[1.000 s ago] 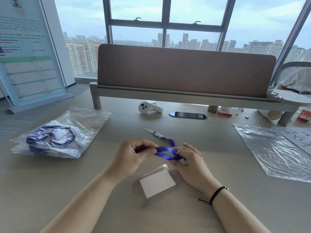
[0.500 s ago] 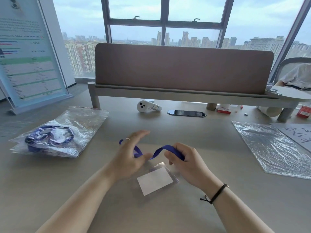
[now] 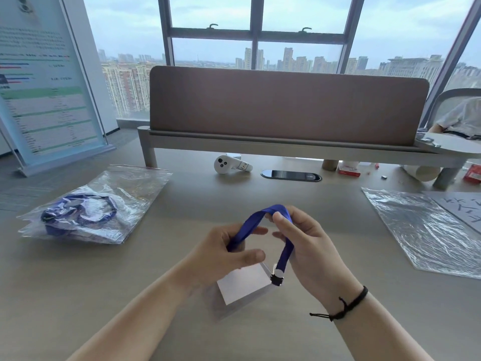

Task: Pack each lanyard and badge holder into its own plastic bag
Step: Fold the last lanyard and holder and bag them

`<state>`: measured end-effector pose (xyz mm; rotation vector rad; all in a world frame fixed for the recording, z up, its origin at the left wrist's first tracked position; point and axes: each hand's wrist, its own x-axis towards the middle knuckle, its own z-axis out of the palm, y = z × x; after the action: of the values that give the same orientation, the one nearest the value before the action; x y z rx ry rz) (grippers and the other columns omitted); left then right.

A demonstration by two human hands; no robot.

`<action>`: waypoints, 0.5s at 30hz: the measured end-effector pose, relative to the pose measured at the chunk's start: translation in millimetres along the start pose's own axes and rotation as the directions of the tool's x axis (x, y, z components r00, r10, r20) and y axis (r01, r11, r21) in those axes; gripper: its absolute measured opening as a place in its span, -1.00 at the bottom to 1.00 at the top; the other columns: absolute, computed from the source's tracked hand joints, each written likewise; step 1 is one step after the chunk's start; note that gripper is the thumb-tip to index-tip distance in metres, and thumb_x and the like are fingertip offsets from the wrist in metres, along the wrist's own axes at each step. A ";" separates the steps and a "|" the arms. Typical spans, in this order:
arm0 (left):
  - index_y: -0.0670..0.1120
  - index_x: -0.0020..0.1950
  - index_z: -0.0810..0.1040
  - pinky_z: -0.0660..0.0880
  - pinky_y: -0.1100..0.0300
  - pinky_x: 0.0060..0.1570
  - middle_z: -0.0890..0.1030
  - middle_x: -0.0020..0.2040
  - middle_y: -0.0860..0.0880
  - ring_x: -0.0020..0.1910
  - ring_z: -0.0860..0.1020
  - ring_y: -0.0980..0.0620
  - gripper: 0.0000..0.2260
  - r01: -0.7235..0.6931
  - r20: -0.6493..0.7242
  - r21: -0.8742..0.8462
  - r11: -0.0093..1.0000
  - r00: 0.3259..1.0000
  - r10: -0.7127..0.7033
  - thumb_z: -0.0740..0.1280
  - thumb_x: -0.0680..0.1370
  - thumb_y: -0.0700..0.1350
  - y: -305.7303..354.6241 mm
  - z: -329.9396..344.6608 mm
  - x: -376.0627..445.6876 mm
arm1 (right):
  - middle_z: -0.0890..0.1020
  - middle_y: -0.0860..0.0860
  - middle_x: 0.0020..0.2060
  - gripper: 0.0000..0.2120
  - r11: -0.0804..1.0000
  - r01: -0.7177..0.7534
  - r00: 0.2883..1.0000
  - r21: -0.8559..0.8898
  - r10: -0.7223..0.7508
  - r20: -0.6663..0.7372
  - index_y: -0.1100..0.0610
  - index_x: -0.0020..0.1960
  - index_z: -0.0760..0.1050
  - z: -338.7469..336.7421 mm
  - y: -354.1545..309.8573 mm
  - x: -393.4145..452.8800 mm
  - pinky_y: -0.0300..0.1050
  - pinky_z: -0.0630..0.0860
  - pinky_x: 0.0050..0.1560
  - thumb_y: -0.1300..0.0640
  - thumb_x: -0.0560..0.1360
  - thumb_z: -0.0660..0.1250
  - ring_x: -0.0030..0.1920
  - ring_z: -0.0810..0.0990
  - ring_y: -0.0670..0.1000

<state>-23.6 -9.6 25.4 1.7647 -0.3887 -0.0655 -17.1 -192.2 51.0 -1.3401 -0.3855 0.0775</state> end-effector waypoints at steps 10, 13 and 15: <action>0.04 -0.29 0.60 0.20 0.17 -0.29 0.26 -0.42 0.00 -0.37 0.22 0.00 -0.78 0.063 0.127 0.058 0.996 0.990 -0.070 0.43 0.53 -0.19 -2.6 8.7 -2.2 | 0.60 -0.13 0.28 -0.95 0.994 -0.075 0.997 0.084 0.075 0.006 0.01 -0.16 0.70 8.4 5.4 0.3 -0.19 0.40 0.17 0.09 0.44 0.46 0.22 0.56 -0.23; -0.15 -0.06 0.59 0.42 0.10 -0.07 0.58 -0.20 -0.12 -0.18 0.51 -0.05 -0.94 0.128 0.093 -0.132 0.983 0.989 -0.117 0.32 0.57 -0.24 1.1 3.1 -2.1 | 0.65 0.05 0.21 -0.92 0.977 -0.095 0.994 0.189 0.102 -0.032 0.08 -0.24 0.61 -4.6 6.3 6.9 -0.02 0.37 0.27 0.19 0.43 0.44 0.15 0.59 -0.06; -0.26 0.05 0.54 0.49 0.06 -0.03 0.64 -0.14 -0.20 -0.09 0.60 -0.15 -0.85 0.196 0.058 -0.366 0.910 0.980 -0.188 0.17 0.64 -0.31 3.6 -4.9 -0.2 | 0.69 0.08 0.05 -0.90 0.964 -0.091 0.988 0.252 0.119 -0.097 0.10 -0.27 0.56 -15.0 7.4 11.2 0.00 0.37 0.17 0.23 0.38 0.44 0.03 0.59 0.00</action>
<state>-23.4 -5.5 30.0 1.4217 -0.1988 -0.2817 -0.6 -201.3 43.8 -1.1123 -0.2024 0.1341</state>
